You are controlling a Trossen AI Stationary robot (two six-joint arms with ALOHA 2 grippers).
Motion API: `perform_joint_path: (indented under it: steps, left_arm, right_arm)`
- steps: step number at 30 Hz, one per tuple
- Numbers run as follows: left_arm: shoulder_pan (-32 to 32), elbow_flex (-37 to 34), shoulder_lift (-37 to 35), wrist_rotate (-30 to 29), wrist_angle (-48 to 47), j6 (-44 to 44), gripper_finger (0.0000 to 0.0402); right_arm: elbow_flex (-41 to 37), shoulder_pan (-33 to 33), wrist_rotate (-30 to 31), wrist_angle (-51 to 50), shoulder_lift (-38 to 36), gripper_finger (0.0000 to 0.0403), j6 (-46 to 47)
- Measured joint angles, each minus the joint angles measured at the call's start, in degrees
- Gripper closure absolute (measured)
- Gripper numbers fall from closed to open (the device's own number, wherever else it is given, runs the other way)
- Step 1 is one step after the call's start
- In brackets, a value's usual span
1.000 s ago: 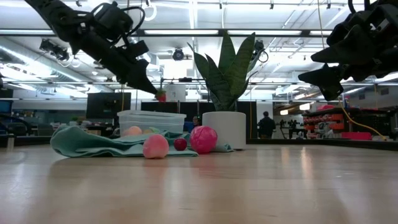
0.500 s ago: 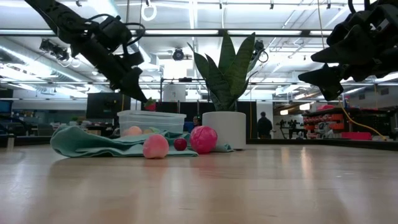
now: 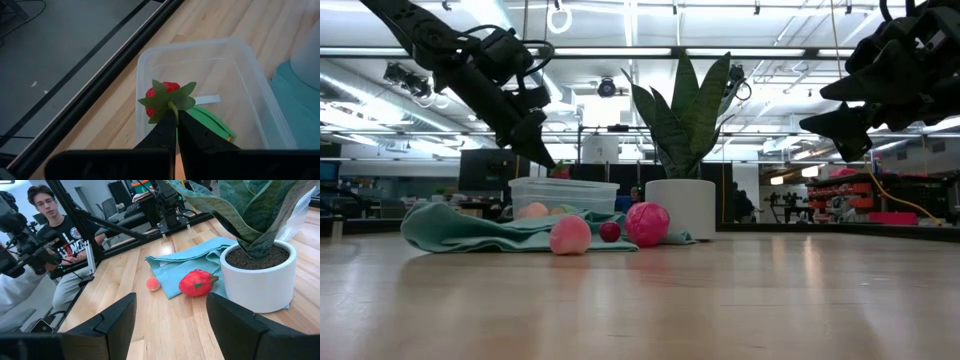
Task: Pick and placing Produce into tupperware
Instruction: Put the strawberry into the transparent bin, then put the peach into the transparent bin
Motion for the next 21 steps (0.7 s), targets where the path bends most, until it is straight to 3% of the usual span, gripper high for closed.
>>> perform_joint_path:
  steps: [8, 21]
  left_arm:
    - [0.00, 0.00, 0.00, -0.02, -0.95, 0.03, 0.0361]
    - [-0.02, 0.00, -0.01, 2.27, -0.88, 0.66, 0.0389]
  right_arm:
    - [0.00, 0.01, 0.00, 0.00, 0.01, 0.0157, 0.00]
    - [0.00, 0.00, 0.00, -0.01, 0.01, 0.0157, 0.00]
